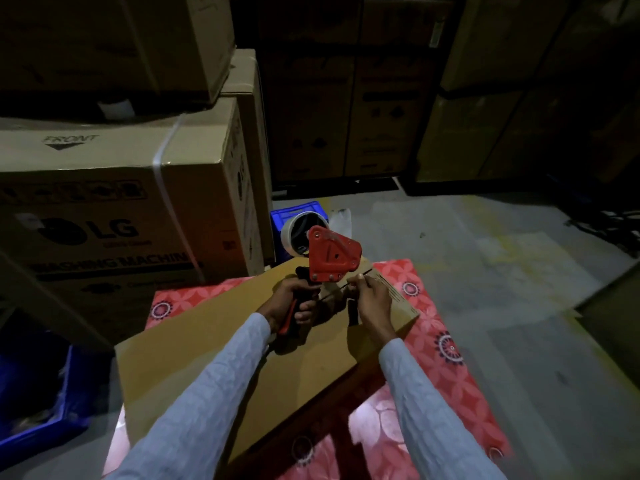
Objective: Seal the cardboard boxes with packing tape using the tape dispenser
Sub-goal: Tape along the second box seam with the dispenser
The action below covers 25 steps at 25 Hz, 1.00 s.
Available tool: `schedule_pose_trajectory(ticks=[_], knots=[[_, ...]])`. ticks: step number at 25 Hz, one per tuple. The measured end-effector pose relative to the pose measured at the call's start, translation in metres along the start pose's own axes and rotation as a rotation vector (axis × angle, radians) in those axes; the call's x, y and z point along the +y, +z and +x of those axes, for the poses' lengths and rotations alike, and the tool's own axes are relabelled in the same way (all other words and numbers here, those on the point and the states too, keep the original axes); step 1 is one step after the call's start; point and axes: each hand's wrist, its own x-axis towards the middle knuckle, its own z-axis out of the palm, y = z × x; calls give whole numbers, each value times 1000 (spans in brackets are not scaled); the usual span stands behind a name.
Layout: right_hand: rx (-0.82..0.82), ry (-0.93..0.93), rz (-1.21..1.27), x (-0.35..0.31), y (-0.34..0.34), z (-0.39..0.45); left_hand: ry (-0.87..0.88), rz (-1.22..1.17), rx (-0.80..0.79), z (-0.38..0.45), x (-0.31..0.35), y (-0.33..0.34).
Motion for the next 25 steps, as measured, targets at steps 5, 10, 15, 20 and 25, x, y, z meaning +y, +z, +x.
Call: schedule_pose_trajectory(ticks=[5, 10, 15, 20, 25], knots=[[-275, 508, 336, -33, -15, -16, 39, 35, -31, -6, 10, 12], [-409, 710, 737, -39, -24, -21, 16, 20, -22, -8, 13, 27], [-289, 689, 744, -46, -42, -6, 23, 79, 13, -15, 12, 40], [-263, 617, 565, -42, -54, 19, 117, 149, 39, -23, 10, 46], [-255, 611, 516, -38, -61, 38, 126, 232, 76, -25, 5, 43]])
